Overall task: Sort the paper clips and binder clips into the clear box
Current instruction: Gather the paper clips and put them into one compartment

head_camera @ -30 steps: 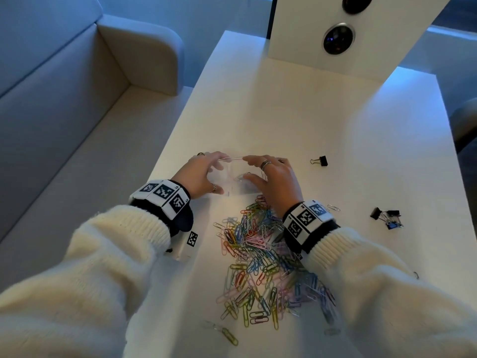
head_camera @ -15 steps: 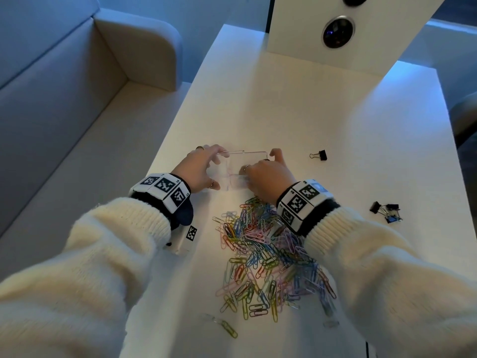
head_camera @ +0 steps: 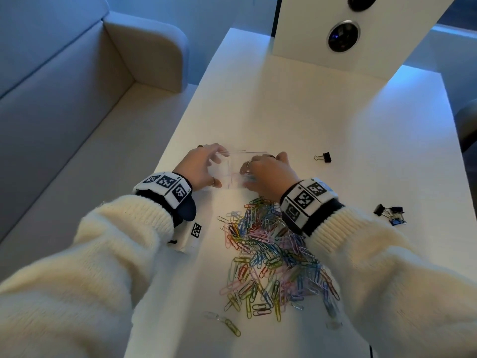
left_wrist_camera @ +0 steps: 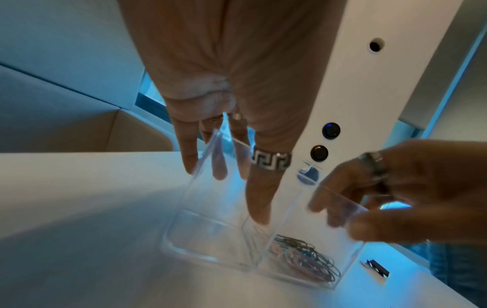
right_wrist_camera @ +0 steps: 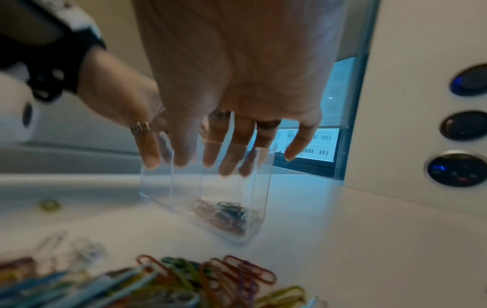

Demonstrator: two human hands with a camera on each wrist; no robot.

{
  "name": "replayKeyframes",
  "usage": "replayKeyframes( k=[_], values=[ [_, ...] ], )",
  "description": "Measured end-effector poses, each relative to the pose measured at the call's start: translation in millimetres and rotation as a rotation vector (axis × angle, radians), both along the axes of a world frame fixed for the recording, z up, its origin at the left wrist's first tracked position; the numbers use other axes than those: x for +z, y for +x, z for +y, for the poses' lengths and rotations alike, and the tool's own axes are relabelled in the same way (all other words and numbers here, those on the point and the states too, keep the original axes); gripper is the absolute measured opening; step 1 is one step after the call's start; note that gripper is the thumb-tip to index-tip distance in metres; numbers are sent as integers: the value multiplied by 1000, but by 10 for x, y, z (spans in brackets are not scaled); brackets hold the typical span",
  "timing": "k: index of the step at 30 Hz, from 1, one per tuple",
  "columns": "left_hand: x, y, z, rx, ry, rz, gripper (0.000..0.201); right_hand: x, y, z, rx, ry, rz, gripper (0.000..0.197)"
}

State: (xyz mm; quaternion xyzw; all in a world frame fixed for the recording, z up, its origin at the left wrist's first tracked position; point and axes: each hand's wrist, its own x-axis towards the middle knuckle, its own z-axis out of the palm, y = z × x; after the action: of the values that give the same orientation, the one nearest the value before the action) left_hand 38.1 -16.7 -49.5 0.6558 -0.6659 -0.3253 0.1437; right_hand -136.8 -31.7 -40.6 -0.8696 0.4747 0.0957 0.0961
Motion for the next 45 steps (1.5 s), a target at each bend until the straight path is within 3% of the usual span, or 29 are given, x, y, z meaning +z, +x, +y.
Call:
replayKeyframes(
  k=[2, 4, 7, 10, 14, 16, 20, 22, 24, 26, 29, 31, 37, 41, 43, 45],
  values=[
    [34, 112, 20, 66, -41, 46, 64, 45, -49, 112, -44, -44, -275, 31],
    [112, 236, 52, 109, -75, 96, 63, 47, -89, 285, -25, -209, -568, 30],
    [269, 421, 129, 167, -124, 106, 63, -59, -50, 582, 66, -408, -723, 22],
    [375, 570, 203, 232, -179, 73, 63, -251, 163, 818, 182, -195, -608, 33],
    [384, 635, 254, 298, -197, 67, 63, -498, 497, 984, 370, 111, -156, 62],
    [353, 626, 281, 303, -190, 75, 64, -571, 532, 1001, 389, 162, -7, 66],
    [272, 611, 358, 311, -168, 83, 63, -561, 216, 956, 362, 154, 118, 63],
    [231, 599, 392, 309, -162, 70, 64, -515, -56, 942, 345, 151, 105, 58],
    [196, 584, 411, 313, -162, 66, 65, -436, -271, 896, 280, 99, -56, 53],
    [153, 553, 408, 323, -164, 65, 65, -384, -394, 756, 98, 27, -181, 51],
    [89, 453, 380, 324, -160, 57, 64, -431, -489, 444, -259, 81, -118, 55],
    [48, 372, 355, 319, -153, 53, 64, -502, -525, 329, -380, 181, -91, 63],
    [-64, 192, 281, 294, -128, 52, 65, -518, -556, 679, -243, 271, -68, 70],
    [-96, 118, 257, 270, -110, 27, 63, -446, -593, 754, -269, 186, -233, 64],
    [-106, 76, 237, 256, -104, 19, 64, -464, -576, 660, -238, 133, -200, 69],
    [-105, 33, 212, 244, -108, 15, 64, -498, -538, 574, -184, 199, -110, 81]
  ],
)
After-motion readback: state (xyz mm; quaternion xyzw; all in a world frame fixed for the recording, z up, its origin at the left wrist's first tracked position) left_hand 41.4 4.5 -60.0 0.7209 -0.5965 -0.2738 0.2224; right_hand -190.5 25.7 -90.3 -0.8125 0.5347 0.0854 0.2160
